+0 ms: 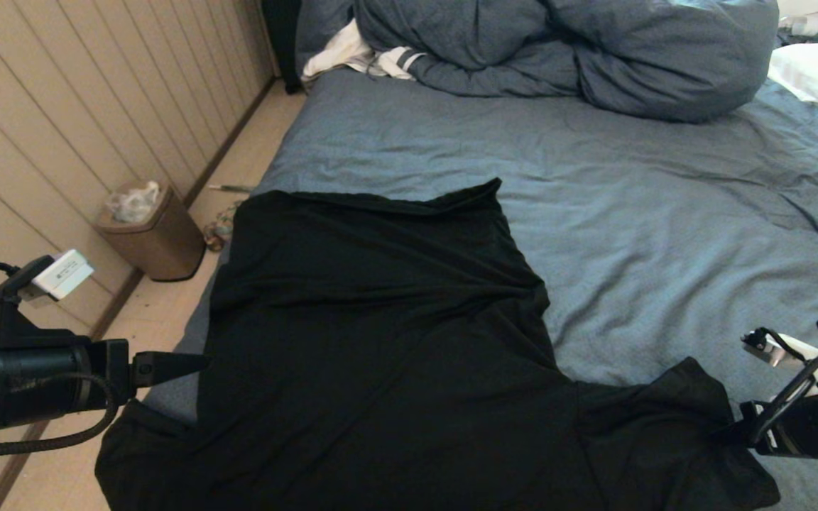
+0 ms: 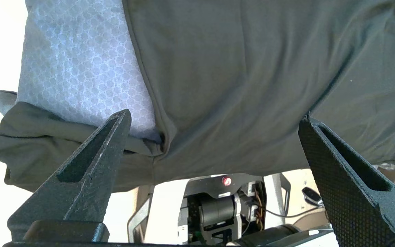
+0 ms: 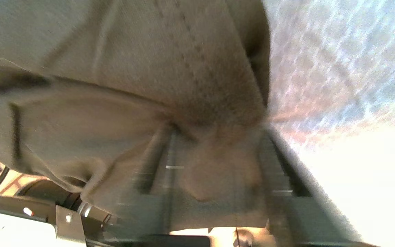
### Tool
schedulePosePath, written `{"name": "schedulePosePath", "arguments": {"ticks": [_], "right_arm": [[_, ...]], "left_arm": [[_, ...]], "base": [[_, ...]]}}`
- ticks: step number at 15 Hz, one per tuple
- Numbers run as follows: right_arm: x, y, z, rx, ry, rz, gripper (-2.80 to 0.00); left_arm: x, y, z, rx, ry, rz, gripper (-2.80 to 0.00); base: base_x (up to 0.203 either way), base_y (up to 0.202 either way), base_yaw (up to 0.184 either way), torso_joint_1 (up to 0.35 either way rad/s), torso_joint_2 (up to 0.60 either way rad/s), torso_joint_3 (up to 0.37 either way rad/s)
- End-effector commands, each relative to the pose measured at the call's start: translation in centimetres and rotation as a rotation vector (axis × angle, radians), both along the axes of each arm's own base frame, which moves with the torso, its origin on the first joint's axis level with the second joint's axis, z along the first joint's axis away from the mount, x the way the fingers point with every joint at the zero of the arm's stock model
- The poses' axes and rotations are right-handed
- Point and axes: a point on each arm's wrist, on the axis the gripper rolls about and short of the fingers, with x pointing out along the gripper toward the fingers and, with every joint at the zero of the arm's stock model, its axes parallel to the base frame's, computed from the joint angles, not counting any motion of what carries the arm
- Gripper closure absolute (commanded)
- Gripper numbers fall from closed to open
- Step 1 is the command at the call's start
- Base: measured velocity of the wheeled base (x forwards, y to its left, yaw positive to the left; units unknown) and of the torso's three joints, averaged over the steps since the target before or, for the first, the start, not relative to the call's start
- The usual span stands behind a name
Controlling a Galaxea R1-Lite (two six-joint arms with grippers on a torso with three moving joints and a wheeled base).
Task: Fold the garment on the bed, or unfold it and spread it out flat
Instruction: Fold the black T-shirt
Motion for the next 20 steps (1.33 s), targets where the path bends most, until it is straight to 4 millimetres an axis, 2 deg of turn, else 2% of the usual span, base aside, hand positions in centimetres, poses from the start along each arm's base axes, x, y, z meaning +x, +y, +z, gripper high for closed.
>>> {"name": "schedulePosePath", "arguments": {"ticks": [1, 4, 7, 12, 15, 20], "right_arm": [[-0.4, -0.4, 1.1, -0.017, -0.047, -0.016, 0.00], [-1.4, -0.2, 2.7, -0.041, -0.116, -0.020, 0.00], [-3.3, 1.0, 4.5, -0.063, -0.196, -0.002, 0.00], [-5.0, 6.7, 6.5, -0.003, -0.220, 0.232, 0.00], [-5.8, 9.6, 7.0, 0.043, -0.184, 0.343, 0.00], [-5.3, 14.1, 7.3, 0.052, -0.110, 0.468, 0.00]], "left_arm": [[-0.1, 0.0, 0.1, -0.004, -0.002, 0.000, -2.80], [-0.3, 0.0, 0.2, -0.004, -0.010, 0.000, -2.80], [-0.5, 0.0, 0.4, -0.006, -0.020, 0.002, -2.80], [-1.4, 0.1, 0.6, -0.014, -0.036, 0.008, -2.80], [-1.9, 0.2, 0.7, -0.017, -0.048, 0.005, -2.80], [-2.0, 0.2, 0.5, -0.023, -0.040, 0.004, -2.80]], "base": [[0.000, 0.000, 0.000, 0.000, 0.00, 0.000], [0.000, 0.000, 0.000, 0.000, 0.00, 0.000], [0.000, 0.000, 0.000, 0.000, 0.00, 0.000], [0.000, 0.000, 0.000, 0.000, 0.00, 0.000], [0.000, 0.000, 0.000, 0.000, 0.00, 0.000], [0.000, 0.000, 0.000, 0.000, 0.00, 0.000]]}}
